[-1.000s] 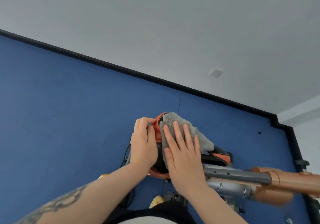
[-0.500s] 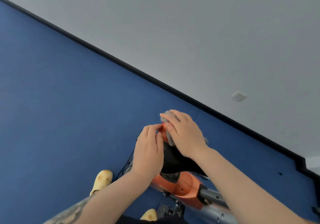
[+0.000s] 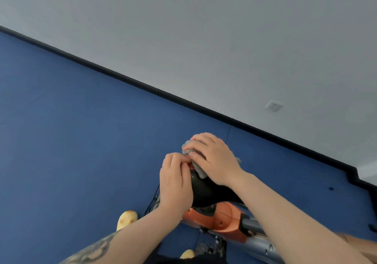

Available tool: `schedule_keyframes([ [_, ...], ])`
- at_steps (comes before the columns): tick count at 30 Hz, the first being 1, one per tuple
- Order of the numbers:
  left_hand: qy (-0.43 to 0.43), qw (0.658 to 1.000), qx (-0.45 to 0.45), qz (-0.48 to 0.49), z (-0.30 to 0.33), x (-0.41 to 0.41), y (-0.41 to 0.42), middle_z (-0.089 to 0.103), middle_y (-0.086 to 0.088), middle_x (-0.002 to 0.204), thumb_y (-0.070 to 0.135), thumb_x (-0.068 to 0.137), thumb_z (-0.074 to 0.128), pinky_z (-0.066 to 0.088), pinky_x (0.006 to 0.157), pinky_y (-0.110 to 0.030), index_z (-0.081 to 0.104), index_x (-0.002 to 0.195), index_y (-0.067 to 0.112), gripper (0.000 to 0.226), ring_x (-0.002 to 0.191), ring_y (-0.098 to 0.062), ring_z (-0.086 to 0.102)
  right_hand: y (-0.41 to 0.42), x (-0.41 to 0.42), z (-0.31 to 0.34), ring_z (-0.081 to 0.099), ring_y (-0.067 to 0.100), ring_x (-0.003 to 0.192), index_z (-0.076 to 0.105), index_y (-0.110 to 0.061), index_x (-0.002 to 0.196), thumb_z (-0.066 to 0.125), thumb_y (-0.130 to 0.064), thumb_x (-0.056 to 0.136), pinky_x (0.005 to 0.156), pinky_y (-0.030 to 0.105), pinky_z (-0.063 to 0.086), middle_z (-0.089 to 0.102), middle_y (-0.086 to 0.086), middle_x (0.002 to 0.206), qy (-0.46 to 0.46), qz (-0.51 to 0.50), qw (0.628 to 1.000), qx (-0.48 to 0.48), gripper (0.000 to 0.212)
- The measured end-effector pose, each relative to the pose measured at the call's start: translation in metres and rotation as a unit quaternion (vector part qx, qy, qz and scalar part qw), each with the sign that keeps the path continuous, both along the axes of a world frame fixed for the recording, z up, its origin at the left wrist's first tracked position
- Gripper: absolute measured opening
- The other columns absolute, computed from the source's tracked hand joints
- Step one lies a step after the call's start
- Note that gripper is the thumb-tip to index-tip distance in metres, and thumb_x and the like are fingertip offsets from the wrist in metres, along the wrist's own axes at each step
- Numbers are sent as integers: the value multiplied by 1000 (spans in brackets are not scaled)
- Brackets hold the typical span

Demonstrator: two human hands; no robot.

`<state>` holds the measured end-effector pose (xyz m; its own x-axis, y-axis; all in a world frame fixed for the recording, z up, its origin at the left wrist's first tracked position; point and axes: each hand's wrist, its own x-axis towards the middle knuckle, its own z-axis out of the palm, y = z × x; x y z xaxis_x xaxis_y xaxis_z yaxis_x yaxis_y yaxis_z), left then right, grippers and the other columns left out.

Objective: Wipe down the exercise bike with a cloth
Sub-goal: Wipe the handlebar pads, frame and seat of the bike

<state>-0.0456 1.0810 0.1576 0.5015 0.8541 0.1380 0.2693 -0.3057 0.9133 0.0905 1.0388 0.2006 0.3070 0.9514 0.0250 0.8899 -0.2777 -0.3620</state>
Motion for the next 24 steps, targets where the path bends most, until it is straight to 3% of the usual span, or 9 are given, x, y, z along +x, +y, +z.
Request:
schedule_keyframes([
  [3,-3,1000,11,-16,-2,-2,2,46,22,95,17,92,31,44,83,-39,56,85,22,26,94,-13,49,14,-11,0,45,11,113,60,-34,111,30,-38,103,93,32,39,55,-17,118,23,-131,991,-3,31],
  [7,3,994,83,-77,-2,-6,8,48,22,96,19,90,28,41,82,-30,53,85,26,26,94,-8,45,-16,-44,-11,41,15,125,36,-37,141,14,-43,101,100,34,37,42,-11,139,-42,-245,969,1,46],
  [9,11,988,109,-104,-2,-6,13,49,20,96,17,89,28,37,85,-28,53,87,26,26,94,-7,44,-38,-48,-10,45,14,121,28,-37,147,11,-44,99,98,34,37,44,-10,139,-34,-294,955,-14,51],
  [11,30,983,126,-127,-1,-5,16,51,16,98,16,88,28,32,85,-28,51,89,28,26,93,-9,43,-53,-33,-9,53,15,106,38,-35,142,10,-44,99,85,32,38,56,-9,123,-20,-345,937,-53,51],
  [14,48,972,148,-178,2,-4,20,52,17,104,16,87,28,28,88,-24,49,94,33,27,99,-9,41,-52,-20,-8,58,18,93,53,-29,115,12,-39,100,72,33,31,61,-6,100,-52,-408,904,-119,45],
  [16,46,967,148,-202,5,-1,28,51,21,110,16,86,31,23,93,-14,49,96,36,29,106,-1,39,-36,-38,-9,56,18,100,53,-30,120,15,-38,101,84,34,35,62,-7,108,-64,-440,891,-87,43],
  [19,44,969,116,-215,14,18,47,52,22,111,9,86,40,20,93,-11,50,99,35,31,111,3,37,-22,-68,-13,48,16,123,36,-32,146,22,-40,101,109,39,34,51,-6,136,-60,-388,920,-7,48],
  [21,67,958,128,-249,20,33,55,52,18,112,2,90,43,20,93,-17,51,102,32,33,109,-1,38,-39,-57,-11,42,13,130,31,-35,149,21,-42,101,114,37,28,47,-8,143,-53,-353,934,-14,49],
  [24,121,916,189,-331,24,44,56,54,14,123,4,95,42,15,101,-17,57,112,26,31,118,-8,39,-70,-36,-16,49,12,121,49,-34,135,22,-40,103,109,32,26,58,-12,127,-77,-436,894,-72,43],
])
